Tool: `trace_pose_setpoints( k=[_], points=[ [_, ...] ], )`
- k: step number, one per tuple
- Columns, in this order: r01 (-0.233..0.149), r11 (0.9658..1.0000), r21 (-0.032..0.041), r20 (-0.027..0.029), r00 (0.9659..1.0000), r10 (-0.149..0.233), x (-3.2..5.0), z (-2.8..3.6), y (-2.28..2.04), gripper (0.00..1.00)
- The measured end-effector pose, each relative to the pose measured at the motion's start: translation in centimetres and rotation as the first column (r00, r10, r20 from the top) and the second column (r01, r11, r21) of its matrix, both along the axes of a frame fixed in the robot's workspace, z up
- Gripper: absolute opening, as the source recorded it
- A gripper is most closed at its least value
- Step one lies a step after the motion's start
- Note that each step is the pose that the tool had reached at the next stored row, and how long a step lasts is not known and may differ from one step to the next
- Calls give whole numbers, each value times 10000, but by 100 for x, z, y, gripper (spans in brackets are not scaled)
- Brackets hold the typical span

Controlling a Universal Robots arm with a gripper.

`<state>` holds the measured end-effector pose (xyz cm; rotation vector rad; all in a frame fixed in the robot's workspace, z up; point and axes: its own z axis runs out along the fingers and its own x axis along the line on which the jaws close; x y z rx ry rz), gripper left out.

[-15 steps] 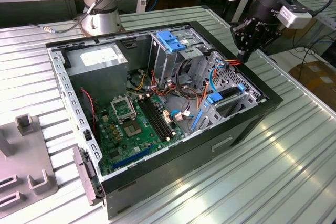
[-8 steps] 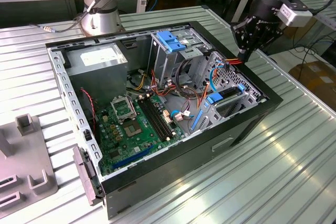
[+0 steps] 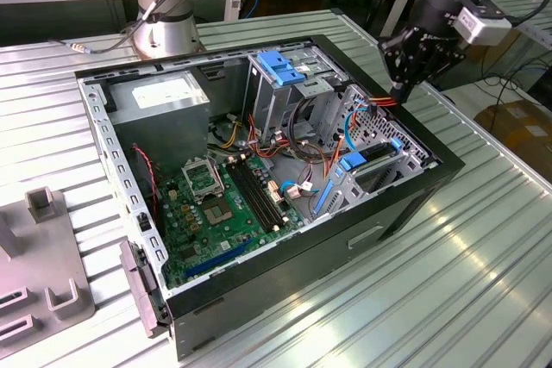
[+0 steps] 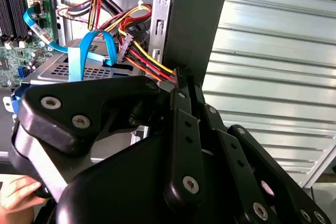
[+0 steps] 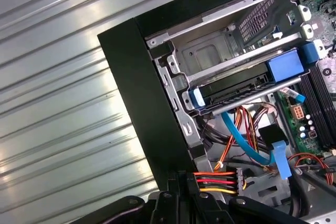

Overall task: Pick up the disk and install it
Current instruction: 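Insert the first disk wire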

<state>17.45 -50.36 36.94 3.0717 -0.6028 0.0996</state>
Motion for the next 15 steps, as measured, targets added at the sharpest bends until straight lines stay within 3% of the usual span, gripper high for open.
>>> trace_pose_setpoints(
  k=[5, 7, 11, 15],
  points=[
    [65, 10000, 0, 1, 10000, -65, -71, -1, -14, 16],
    [355, 9994, -1, 0, 9994, -355, -72, 0, -14, 16],
    [1029, 9947, -2, 0, 9947, -1029, -73, 0, -14, 16],
    [1300, 9915, -32, -7, 9915, -1300, -64, 2, -14, 16]
  ],
)
